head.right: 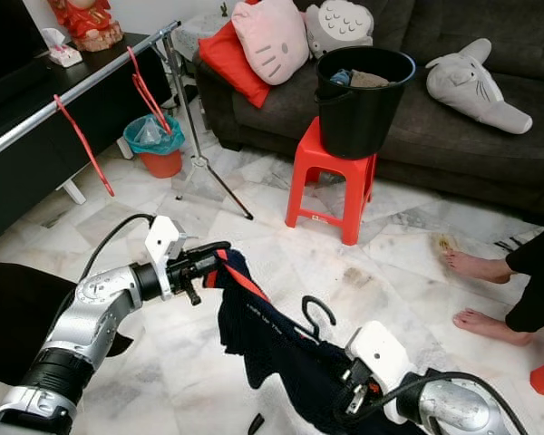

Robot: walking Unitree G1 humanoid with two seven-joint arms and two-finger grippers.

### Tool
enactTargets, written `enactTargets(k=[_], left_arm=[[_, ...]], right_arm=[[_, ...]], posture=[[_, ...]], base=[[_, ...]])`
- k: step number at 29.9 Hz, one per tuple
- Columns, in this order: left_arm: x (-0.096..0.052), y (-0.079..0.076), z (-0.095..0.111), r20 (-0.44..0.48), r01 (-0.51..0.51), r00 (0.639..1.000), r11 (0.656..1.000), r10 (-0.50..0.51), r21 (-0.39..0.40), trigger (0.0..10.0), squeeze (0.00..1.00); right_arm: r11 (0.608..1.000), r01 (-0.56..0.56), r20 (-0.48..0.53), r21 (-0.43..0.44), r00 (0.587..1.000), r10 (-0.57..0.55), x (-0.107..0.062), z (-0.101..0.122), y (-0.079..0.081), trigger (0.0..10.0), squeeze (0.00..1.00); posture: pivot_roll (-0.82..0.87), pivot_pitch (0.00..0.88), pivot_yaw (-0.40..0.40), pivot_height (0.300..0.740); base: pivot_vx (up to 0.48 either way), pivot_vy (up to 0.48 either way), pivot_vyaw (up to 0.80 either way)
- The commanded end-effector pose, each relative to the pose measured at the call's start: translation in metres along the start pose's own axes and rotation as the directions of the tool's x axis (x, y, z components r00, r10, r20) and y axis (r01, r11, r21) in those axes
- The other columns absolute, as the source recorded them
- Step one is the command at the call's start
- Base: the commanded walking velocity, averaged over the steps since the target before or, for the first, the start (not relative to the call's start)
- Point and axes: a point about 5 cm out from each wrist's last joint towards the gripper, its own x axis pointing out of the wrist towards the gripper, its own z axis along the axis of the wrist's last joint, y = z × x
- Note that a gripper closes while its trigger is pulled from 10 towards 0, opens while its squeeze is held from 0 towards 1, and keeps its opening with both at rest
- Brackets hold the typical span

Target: Hang hanger

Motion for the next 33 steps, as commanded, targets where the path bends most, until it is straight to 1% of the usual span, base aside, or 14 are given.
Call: enactTargets(k=[1, 5, 8, 9, 10, 11, 12, 16, 23, 24, 26, 28, 31, 33], left_arm=[[-0.005, 0.002, -0.001, -0.020, -0.010, 1.000, 0.999, 0.010, 0.034, 10.0, 1.00], [-0.007, -0.001, -0.014, -0.103, 0.006, 0.995, 0.995, 0.003, 0.095, 10.0, 1.00], [-0.009, -0.003, -0.022, -0.159, 0.026, 0.987, 0.989, -0.003, 0.146, 10.0, 1.00], [-0.011, -0.003, -0.026, -0.181, 0.021, 0.983, 0.987, 0.008, 0.158, 10.0, 1.00], [-0.012, -0.003, -0.028, -0.189, 0.013, 0.982, 0.987, 0.018, 0.160, 10.0, 0.00], [-0.013, -0.002, -0.031, -0.197, 0.000, 0.980, 0.987, 0.032, 0.160, 10.0, 0.00], [-0.014, -0.001, -0.032, -0.194, -0.010, 0.980, 0.988, 0.041, 0.156, 10.0, 0.00], [-0.016, 0.003, -0.033, -0.185, -0.047, 0.980, 0.986, 0.077, 0.161, 10.0, 0.00], [-0.017, 0.006, -0.034, -0.183, -0.065, 0.978, 0.983, 0.097, 0.174, 10.0, 0.00], [-0.017, 0.007, -0.035, -0.182, -0.076, 0.977, 0.981, 0.109, 0.180, 10.0, 0.00], [-0.017, 0.008, -0.035, -0.181, -0.081, 0.977, 0.980, 0.115, 0.183, 10.0, 0.00], [-0.016, 0.008, -0.035, -0.181, -0.082, 0.977, 0.980, 0.115, 0.180, 10.0, 0.00], [-0.016, 0.009, -0.036, -0.181, -0.085, 0.976, 0.980, 0.118, 0.182, 10.0, 0.00], [-0.016, 0.009, -0.038, -0.184, -0.085, 0.976, 0.980, 0.119, 0.183, 10.0, 0.00]], right_arm=[[0.999, -0.026, 0.023, -0.018, 0.999, 0.027, -0.003, 0.008, 0.004, 10.0, 0.06], [0.998, -0.009, 0.033, -0.059, 0.999, 0.011, -0.008, 0.019, 0.003, 10.0, 0.05], [0.996, 0.046, 0.035, -0.077, 0.998, -0.044, -0.009, 0.022, -0.003, 10.0, 0.04], [0.992, 0.095, 0.034, -0.079, 0.995, -0.092, -0.009, 0.022, -0.008, 10.0, 0.04], [0.990, 0.120, 0.036, -0.076, 0.992, -0.118, -0.010, 0.023, -0.010, 10.0, 0.04], [0.987, 0.142, 0.038, -0.069, 0.989, -0.140, -0.010, 0.023, -0.012, 10.0, 0.04], [0.989, 0.134, 0.040, -0.062, 0.990, -0.132, -0.010, 0.023, -0.011, 10.0, 0.04], [0.997, 0.047, 0.024, -0.058, 0.999, -0.046, -0.010, 0.021, 0.003, 10.0, 0.04], [0.999, 0.028, 0.038, -0.038, 0.999, -0.027, -0.014, 0.025, 0.010, 10.0, 0.04], [1.000, -0.003, 0.048, -0.022, 0.999, 0.004, -0.016, 0.027, 0.015, 10.0, 0.04], [1.000, -0.013, 0.050, -0.016, 0.999, 0.014, -0.016, 0.028, 0.017, 10.0, 0.04], [0.998, -0.061, 0.034, -0.022, 0.998, 0.062, -0.019, 0.028, 0.027, 10.0, 0.03], [0.998, -0.064, 0.030, -0.018, 0.997, 0.064, -0.021, 0.028, 0.031, 10.0, 0.03], [0.999, -0.041, 0.011, -0.016, 0.999, 0.042, -0.024, 0.026, 0.030, 10.0, 0.03]], posture=[[-0.07, 0.076, 0.082, 0.740], [-0.07, 0.077, 0.083, 0.740], [-0.07, 0.076, 0.082, 0.740], [-0.08, 0.077, 0.083, 0.740], [-0.08, 0.077, 0.083, 0.740], [-0.08, 0.078, 0.083, 0.740], [-0.08, 0.078, 0.083, 0.740], [-0.07, 0.079, 0.081, 0.740], [-0.08, 0.078, 0.082, 0.740], [-0.08, 0.079, 0.082, 0.740], [-0.08, 0.079, 0.082, 0.740], [-0.08, 0.080, 0.079, 0.740], [-0.08, 0.079, 0.080, 0.740], [-0.09, 0.080, 0.083, 0.740]], base=[[0.000, 0.000, 0.00], [0.000, 0.000, 0.00], [0.000, 0.000, 0.00], [0.000, 0.000, 0.00], [0.000, 0.000, 0.00], [0.000, 0.000, 0.00], [0.000, 0.000, 0.00], [0.000, 0.000, 0.00], [0.000, 0.000, 0.00], [0.000, 0.000, 0.00], [0.000, 0.000, 0.00], [0.000, 0.000, 0.00], [0.000, 0.000, 0.00], [0.000, 0.000, 0.00]])
